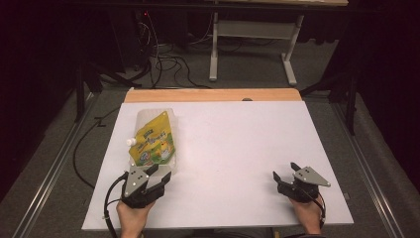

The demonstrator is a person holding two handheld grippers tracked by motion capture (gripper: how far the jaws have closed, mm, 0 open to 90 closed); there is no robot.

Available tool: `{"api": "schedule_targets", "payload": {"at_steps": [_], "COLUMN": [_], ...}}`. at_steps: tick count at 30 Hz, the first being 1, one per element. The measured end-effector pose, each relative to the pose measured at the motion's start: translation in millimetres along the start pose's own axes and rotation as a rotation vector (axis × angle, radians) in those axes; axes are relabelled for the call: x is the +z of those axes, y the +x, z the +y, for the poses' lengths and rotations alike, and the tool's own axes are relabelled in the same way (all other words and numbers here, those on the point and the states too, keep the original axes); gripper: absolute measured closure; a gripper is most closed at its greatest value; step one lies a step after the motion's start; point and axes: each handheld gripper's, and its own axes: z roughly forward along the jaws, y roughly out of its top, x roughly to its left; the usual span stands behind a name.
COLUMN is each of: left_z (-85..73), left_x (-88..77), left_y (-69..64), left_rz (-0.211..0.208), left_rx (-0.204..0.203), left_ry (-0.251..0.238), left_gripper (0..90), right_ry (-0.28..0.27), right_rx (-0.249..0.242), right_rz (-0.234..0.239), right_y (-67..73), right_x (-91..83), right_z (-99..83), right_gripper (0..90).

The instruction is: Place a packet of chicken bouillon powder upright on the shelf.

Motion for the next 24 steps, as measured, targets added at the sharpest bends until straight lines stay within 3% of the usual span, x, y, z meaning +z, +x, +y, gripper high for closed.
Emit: {"api": "schedule_targets", "payload": {"at_steps": [8,24], "left_z": [2.9,4.4], "left_x": [19.3,47.4], "left_y": [-13.2,-30.9], "left_rz": [-0.063,-0.14], "left_rx": [0.022,0.048], "left_ry": [0.018,0.059], "left_gripper": [47.7,47.3], "right_ry": [-0.001,0.0], "right_rx": [0.001,0.003], "right_rz": [0.0,0.001], "right_y": [0.0,0.0], "right_x": [-0.1,-0.2], "right_z": [-0.1,-0.1], "right_gripper": [27.7,27.8]}}
